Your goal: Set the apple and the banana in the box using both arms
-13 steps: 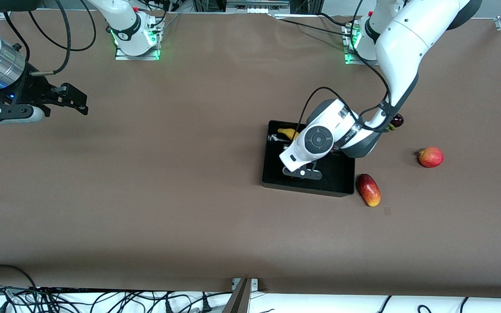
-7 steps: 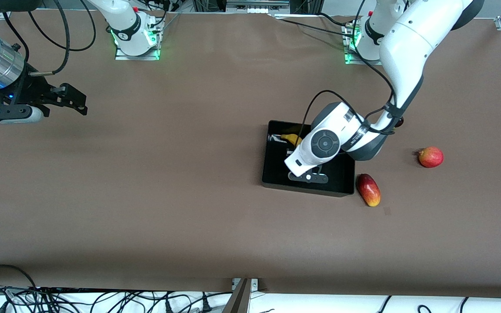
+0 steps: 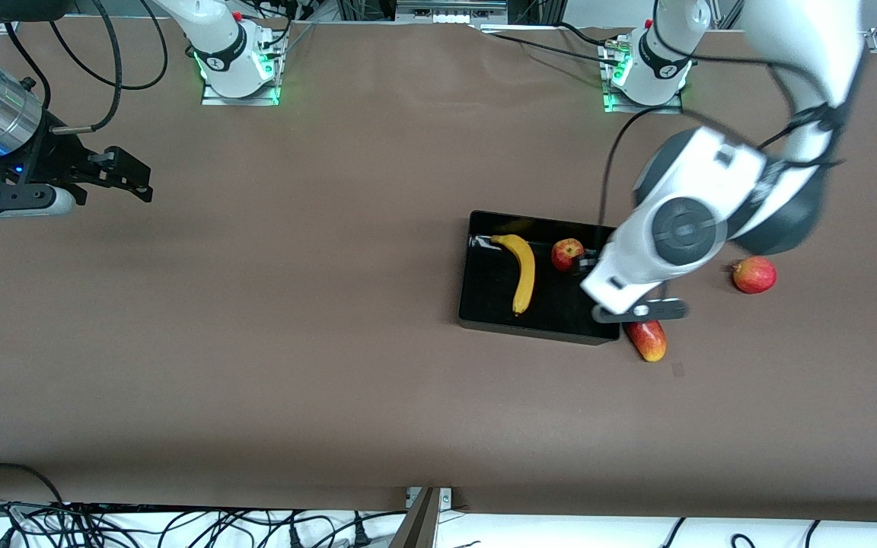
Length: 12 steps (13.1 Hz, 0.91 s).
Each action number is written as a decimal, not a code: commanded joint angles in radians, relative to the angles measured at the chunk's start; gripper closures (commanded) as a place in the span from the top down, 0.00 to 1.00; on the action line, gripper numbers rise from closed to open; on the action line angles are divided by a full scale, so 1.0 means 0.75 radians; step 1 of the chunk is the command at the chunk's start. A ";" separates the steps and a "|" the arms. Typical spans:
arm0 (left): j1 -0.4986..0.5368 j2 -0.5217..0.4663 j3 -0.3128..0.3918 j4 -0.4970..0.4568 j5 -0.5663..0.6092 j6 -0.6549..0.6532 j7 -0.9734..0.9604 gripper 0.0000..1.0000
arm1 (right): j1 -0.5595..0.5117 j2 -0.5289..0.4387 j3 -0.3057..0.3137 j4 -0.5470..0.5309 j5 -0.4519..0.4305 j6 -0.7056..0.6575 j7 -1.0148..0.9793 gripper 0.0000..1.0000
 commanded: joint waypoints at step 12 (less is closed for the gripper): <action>-0.106 -0.611 0.668 -0.362 -0.366 0.101 0.897 1.00 | -0.004 0.006 0.001 0.021 -0.002 -0.010 0.000 1.00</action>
